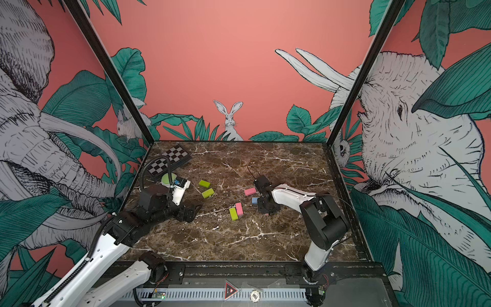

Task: Assemble the letter t with building blocks
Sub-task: Assemble the building block at the center of the board.

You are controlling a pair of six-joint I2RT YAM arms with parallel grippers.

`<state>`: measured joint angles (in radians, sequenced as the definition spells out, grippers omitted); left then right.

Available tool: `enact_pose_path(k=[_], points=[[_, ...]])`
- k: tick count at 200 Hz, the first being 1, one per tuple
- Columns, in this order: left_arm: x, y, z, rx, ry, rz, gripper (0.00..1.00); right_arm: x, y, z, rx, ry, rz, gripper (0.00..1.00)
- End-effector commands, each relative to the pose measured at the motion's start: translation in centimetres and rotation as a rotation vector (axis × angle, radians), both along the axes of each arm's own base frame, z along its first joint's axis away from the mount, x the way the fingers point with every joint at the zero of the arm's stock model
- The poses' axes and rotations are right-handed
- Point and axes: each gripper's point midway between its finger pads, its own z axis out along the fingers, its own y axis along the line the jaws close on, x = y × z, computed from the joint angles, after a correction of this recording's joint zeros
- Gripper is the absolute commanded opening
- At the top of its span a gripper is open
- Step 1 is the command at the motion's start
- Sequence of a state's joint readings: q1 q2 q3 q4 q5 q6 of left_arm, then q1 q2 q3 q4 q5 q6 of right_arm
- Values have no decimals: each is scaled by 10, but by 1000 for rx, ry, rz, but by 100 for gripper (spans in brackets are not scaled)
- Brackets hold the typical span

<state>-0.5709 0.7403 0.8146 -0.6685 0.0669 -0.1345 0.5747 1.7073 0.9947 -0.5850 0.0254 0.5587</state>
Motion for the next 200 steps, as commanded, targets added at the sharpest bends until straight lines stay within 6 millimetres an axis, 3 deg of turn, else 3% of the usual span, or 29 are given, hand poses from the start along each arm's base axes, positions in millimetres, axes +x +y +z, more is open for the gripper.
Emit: enact_pose_path(k=[1,147,200], points=[[-3,0,-3,11,11,-10,99,3,-5,-6,-23,13,-30,30],[-3,0,-3,10,11,-12,99,4,-6,-9,-20,25,-45,31],[-3,0,-3,11,12,-12,99,4,-4,-7,-10,20,-41,40]])
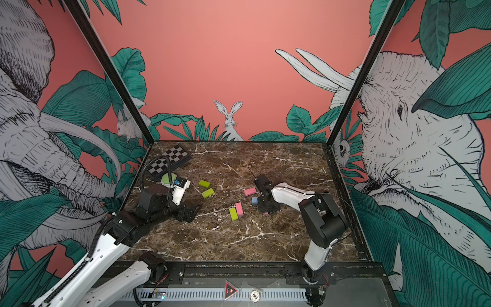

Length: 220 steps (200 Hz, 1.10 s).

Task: Assemble the letter t with building blocks
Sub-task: Assemble the building block at the center of the board, then pick up the building block from the center of the board.

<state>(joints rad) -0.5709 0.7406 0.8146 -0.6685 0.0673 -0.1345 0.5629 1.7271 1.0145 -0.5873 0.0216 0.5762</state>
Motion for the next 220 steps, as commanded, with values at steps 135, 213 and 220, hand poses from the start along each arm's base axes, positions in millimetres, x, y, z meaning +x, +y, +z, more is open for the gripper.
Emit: enact_pose_path(k=[135,213,220], points=[[-3,0,-3,13,14,-9,99,-1,3,69,126,-162,27,74],[-3,1,-2,12,6,-6,99,1,28,124,213,-241,169,78],[-3,1,-2,11,5,-6,99,3,35,125,224,-237,192,78]])
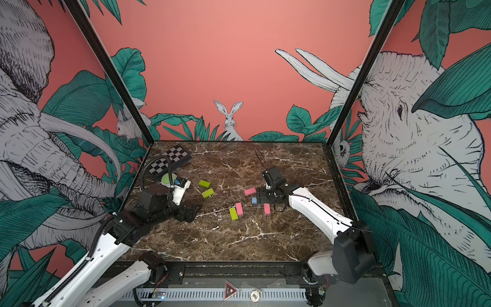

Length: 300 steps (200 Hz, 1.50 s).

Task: Assemble the letter t with building blocks
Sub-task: Pick up the building block from the center of the board.

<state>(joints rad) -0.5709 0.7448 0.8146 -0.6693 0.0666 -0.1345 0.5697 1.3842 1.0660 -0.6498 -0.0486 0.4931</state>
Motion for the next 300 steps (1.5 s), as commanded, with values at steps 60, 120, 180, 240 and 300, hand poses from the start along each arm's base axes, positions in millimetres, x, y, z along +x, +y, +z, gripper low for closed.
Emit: enact_pose_path(k=[60,120,180,240,300], points=[[-3,2,0,9,0,-5,99,23,64,-21,40,109,118,77],[-4,1,0,7,0,-8,99,40,88,-54,93,164,87,76],[-4,1,0,8,-2,-8,99,54,101,-62,117,160,78,75],[-4,1,0,8,-1,-8,99,59,106,-76,117,175,73,74],[-4,2,0,9,-1,-7,99,65,107,-87,98,179,58,73]])
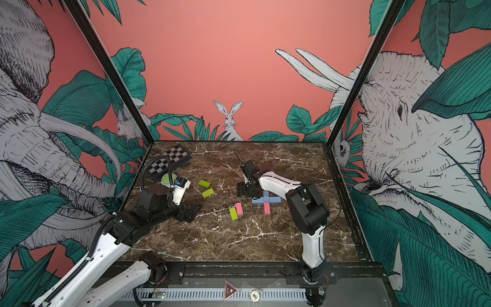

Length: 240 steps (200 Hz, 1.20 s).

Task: Assemble the letter t with building blocks
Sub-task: Pick up the building block from the center of the board.

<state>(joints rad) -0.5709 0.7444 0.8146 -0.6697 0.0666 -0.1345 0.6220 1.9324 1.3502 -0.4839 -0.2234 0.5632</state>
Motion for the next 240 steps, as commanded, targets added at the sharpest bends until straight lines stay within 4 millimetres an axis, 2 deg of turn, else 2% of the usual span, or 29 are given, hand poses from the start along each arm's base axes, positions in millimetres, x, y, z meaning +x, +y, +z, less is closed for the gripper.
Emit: enact_pose_path(k=[1,92,240], points=[[-4,2,0,10,-1,-7,99,7,6,-2,1,-12,-10,73],[-3,2,-1,11,1,-7,99,13,2,-12,-38,-7,-22,72],[-4,1,-1,11,3,-11,99,39,-26,-23,-125,13,-91,71]])
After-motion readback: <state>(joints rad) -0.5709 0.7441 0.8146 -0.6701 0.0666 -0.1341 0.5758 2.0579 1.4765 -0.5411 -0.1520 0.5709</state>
